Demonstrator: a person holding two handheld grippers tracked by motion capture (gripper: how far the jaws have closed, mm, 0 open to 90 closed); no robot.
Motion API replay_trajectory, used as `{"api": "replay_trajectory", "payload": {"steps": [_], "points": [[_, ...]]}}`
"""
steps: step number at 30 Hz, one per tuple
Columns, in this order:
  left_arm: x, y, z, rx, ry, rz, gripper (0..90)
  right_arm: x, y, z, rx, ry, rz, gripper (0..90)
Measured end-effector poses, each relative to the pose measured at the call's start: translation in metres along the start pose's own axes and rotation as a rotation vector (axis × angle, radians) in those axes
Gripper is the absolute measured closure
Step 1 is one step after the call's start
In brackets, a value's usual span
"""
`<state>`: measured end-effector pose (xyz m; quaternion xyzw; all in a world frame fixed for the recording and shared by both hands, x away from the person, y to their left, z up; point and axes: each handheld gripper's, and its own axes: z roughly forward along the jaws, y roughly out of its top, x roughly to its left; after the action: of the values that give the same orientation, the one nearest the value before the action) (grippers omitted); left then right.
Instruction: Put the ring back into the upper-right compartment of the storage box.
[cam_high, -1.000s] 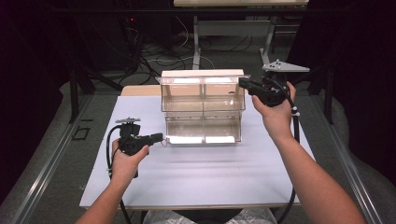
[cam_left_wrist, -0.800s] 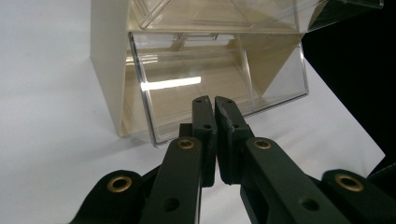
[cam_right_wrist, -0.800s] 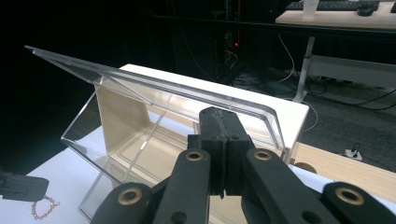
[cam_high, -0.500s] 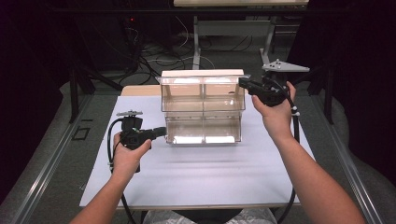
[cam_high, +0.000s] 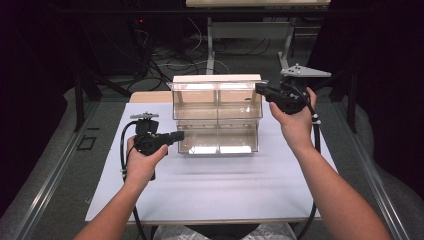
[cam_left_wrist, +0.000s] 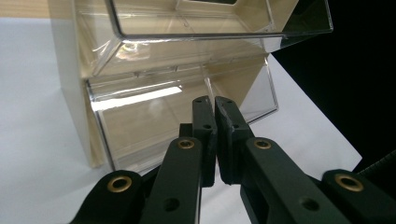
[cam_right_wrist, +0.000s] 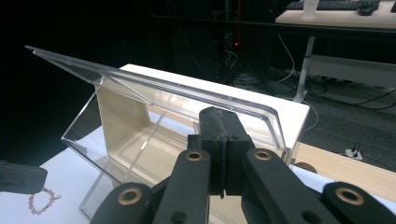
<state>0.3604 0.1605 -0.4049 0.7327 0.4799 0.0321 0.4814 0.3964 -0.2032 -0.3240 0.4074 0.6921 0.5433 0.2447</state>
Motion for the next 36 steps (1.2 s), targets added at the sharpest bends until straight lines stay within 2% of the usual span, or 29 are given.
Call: {"api": "replay_trajectory", "payload": {"steps": [24,25,36], "points": [[-0.022,0.028,0.013,0.006,-0.042,0.029,87.7,0.000,0.000,0.000,-0.001,0.002,0.001,90.0],[-0.023,0.028,0.015,-0.006,-0.043,0.030,87.7,0.000,0.000,0.000,0.000,0.003,0.001,90.0],[-0.036,0.041,0.022,-0.016,-0.051,0.053,87.7,0.000,0.000,0.000,-0.002,0.003,0.002,90.0]]}}
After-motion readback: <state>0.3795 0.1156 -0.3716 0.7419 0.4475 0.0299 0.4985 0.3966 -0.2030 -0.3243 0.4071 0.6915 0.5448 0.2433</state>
